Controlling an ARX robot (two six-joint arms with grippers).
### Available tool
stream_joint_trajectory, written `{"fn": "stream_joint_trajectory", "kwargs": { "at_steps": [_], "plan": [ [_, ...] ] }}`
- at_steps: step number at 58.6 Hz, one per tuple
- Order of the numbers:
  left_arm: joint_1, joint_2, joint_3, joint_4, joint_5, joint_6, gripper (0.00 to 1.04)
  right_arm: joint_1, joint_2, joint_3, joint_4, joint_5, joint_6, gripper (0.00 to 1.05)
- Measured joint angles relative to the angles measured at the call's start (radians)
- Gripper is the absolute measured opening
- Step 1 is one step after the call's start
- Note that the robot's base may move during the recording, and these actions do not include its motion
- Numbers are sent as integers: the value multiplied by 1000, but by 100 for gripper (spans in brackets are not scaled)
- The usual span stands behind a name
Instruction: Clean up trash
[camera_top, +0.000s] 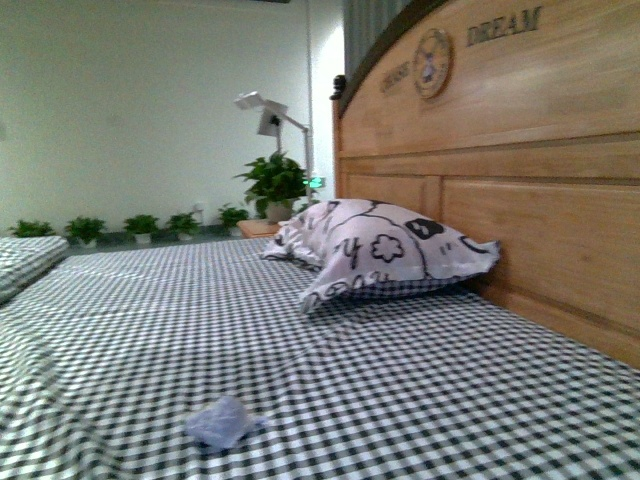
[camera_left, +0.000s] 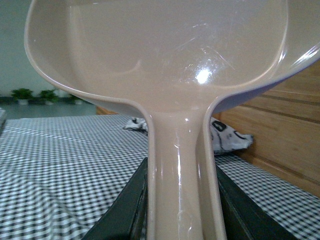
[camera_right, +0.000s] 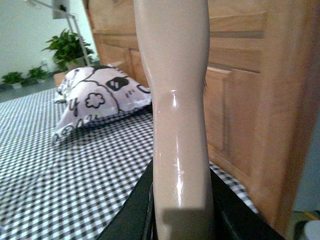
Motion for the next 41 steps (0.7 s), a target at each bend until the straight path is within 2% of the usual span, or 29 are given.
{"fn": "stream_joint_trajectory", "kwargs": {
  "at_steps": [23, 27, 30, 35, 41],
  "plan": [
    [3, -3, 3, -19, -13, 5, 28, 5, 5, 0, 0, -14, -4, 20],
    [-11, 55, 160, -462, 56, 114, 28, 4, 3, 0, 0, -3, -3, 20],
    [-31, 129, 220, -673, 77, 213, 28, 3, 3, 0, 0, 1, -3, 20],
    [-77, 287, 253, -832, 119, 434, 28, 2, 2, 0, 0, 2, -3, 20],
    [-129, 414, 292, -879, 140, 633, 28, 2, 1, 0, 0, -2, -3, 20]
  ]
}}
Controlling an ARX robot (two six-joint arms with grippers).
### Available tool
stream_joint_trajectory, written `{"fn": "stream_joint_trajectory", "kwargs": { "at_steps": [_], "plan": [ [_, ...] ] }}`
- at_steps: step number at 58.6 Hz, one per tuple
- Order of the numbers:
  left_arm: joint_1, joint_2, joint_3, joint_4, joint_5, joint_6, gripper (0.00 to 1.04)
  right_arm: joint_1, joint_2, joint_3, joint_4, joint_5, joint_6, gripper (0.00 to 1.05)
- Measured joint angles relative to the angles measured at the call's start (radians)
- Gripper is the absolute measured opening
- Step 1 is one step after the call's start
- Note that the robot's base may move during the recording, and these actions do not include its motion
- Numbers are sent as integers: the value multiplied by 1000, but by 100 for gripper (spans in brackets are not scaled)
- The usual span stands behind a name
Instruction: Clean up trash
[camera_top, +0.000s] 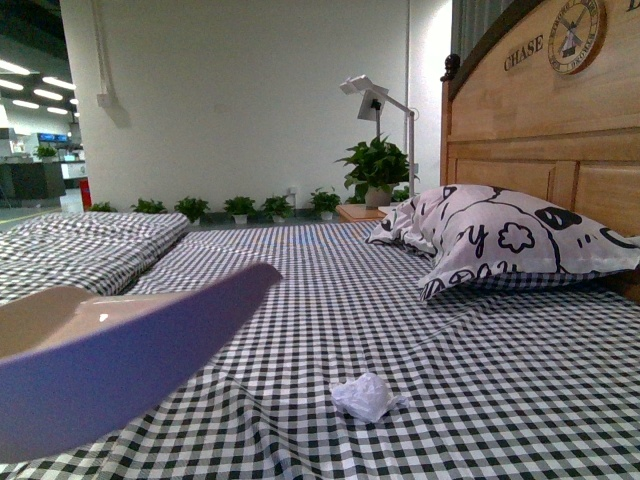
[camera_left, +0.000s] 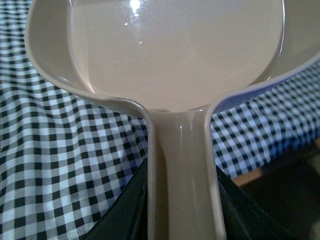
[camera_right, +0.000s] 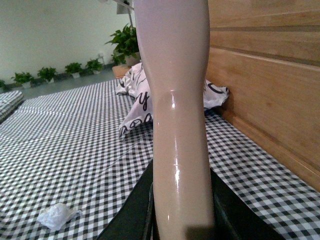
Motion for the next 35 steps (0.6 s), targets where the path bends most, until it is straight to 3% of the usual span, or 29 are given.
{"fn": "stream_joint_trajectory", "kwargs": {
  "at_steps": [18, 35],
  "plan": [
    [-190, 222, 77, -77, -62, 385, 28, 0, 0, 0, 0, 1, 0, 20],
    [-219, 391, 196, -50, -116, 500, 28, 0, 0, 0, 0, 1, 0, 20]
  ]
}}
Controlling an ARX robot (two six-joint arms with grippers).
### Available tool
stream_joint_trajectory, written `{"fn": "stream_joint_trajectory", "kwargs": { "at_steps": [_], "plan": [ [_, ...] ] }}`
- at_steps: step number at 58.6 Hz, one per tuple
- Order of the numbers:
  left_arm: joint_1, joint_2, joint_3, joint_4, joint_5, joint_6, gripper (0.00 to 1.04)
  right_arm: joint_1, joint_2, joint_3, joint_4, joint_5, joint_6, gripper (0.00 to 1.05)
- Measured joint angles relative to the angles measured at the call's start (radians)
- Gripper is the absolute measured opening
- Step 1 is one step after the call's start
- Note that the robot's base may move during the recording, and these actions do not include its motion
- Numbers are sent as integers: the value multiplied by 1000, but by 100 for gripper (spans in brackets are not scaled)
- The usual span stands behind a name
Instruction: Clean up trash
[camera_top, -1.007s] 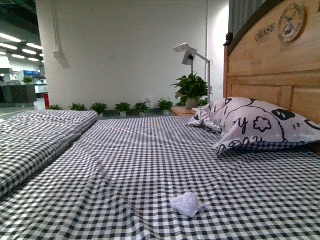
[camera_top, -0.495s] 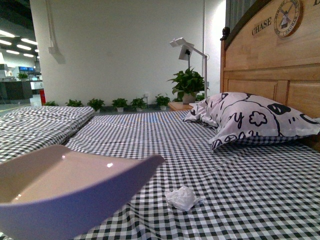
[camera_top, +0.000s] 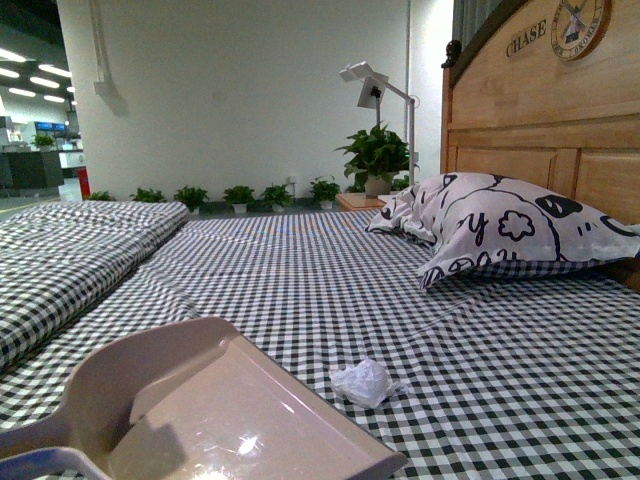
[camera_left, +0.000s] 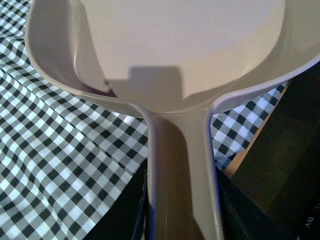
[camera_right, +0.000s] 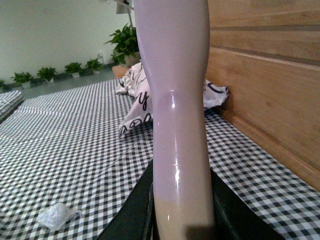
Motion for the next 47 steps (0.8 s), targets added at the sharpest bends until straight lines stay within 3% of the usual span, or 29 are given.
{"fn": "stream_joint_trajectory", "kwargs": {
  "at_steps": [47],
  "plan": [
    [16, 242, 116, 39, 13, 52, 28, 0, 0, 0, 0, 0, 0, 20]
  ]
}}
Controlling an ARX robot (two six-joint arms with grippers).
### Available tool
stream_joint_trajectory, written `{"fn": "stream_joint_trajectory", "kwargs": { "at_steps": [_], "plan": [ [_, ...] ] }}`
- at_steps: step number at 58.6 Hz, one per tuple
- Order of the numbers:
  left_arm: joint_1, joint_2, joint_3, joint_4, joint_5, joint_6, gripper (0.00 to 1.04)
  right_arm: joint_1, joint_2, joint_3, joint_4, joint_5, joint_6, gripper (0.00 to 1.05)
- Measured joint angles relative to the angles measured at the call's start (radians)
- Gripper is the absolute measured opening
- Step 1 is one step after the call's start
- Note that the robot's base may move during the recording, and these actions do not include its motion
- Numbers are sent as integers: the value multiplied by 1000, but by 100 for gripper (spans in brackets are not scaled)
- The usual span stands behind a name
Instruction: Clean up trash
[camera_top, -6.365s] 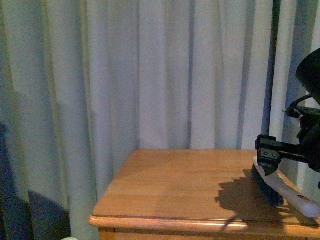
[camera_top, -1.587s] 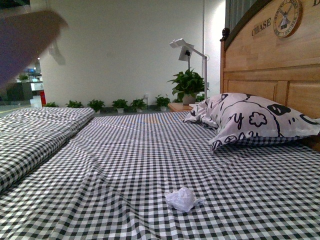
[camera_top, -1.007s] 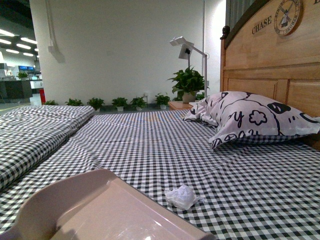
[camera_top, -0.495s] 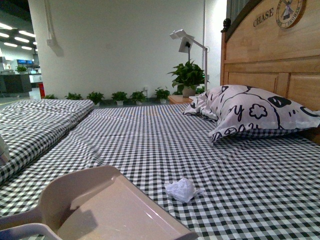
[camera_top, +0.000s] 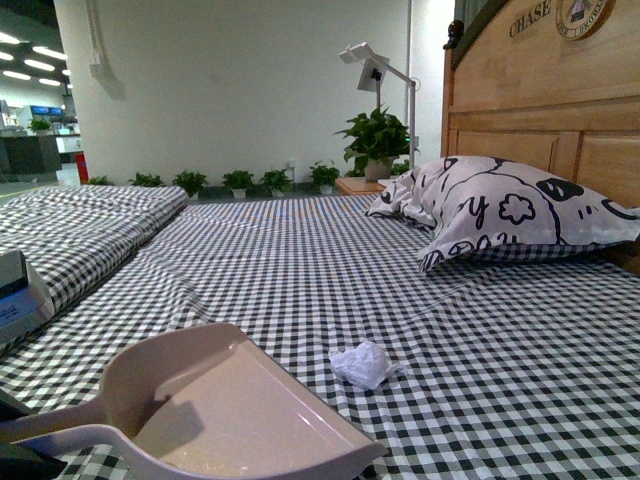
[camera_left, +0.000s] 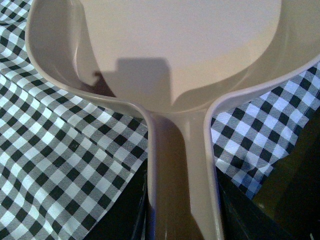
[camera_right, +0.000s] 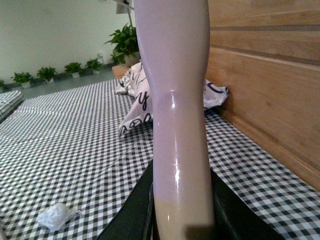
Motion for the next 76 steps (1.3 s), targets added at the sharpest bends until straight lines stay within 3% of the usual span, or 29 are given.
{"fn": "stream_joint_trajectory", "kwargs": {
  "at_steps": [38, 40, 44, 48, 57, 76],
  "plan": [
    [9, 76, 14, -9, -7, 53, 28, 0, 0, 0, 0, 0, 0, 20],
    [9, 76, 14, -9, -7, 54, 28, -2, 5, 7, -26, -12, -5, 20],
    [10, 76, 14, -9, -7, 55, 28, -8, 57, 80, -222, -68, -44, 20],
    [11, 76, 14, -9, -8, 56, 28, -4, 146, 148, -328, -109, -91, 20],
    [11, 76, 14, -9, -7, 56, 28, 23, 465, 269, -259, -187, -144, 20],
    [11, 77, 14, -9, -6, 60, 28, 71, 1075, 561, -152, -106, -232, 20]
  ]
}}
